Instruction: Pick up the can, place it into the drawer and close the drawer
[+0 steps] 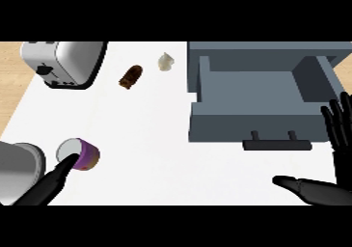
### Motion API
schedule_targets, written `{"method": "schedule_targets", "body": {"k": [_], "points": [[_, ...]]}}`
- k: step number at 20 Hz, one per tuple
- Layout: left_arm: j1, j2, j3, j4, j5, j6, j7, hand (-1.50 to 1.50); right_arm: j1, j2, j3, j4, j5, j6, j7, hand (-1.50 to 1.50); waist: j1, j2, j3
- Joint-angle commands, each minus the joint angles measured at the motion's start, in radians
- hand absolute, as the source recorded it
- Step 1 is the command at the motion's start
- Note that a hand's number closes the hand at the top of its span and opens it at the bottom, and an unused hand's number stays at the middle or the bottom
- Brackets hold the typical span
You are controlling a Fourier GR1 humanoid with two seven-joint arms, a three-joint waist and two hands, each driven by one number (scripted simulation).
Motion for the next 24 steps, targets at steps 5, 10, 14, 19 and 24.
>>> {"method": "schedule_targets", "body": {"k": [5, 10, 14, 19, 24], "points": [[-0.135, -0.001, -0.044, 0.213, -0.005, 0.151, 0.030, -1.50, 0.033, -0.032, -0.069, -0.017, -0.051, 0.049, -0.006, -1.50, -0.006, 0.001, -0.001], [-0.095, -0.001, -0.010, 0.309, 0.170, 0.157, -0.123, -1.50, -0.014, -0.010, -0.068, 0.057, -0.029, 0.040, -0.058, -1.50, 0.001, 0.001, -0.001], [-0.149, -0.001, 0.008, 0.424, 0.211, 0.215, -0.184, -1.50, 0.094, 0.023, 0.000, -0.082, 0.023, 0.041, -0.022, -1.50, -0.003, 0.000, -0.001], [-0.137, -0.001, -0.023, 0.563, 0.404, 0.306, -0.402, -1.50, 0.100, -0.020, -0.090, -0.090, -0.064, 0.089, -0.013, -1.50, -0.003, 0.000, -0.002], [-0.131, -0.001, -0.030, 0.646, 0.577, 0.348, -0.574, -1.50, 0.099, -0.025, -0.134, -0.102, -0.094, 0.104, -0.017, -1.50, -0.002, -0.001, -0.002]]}}
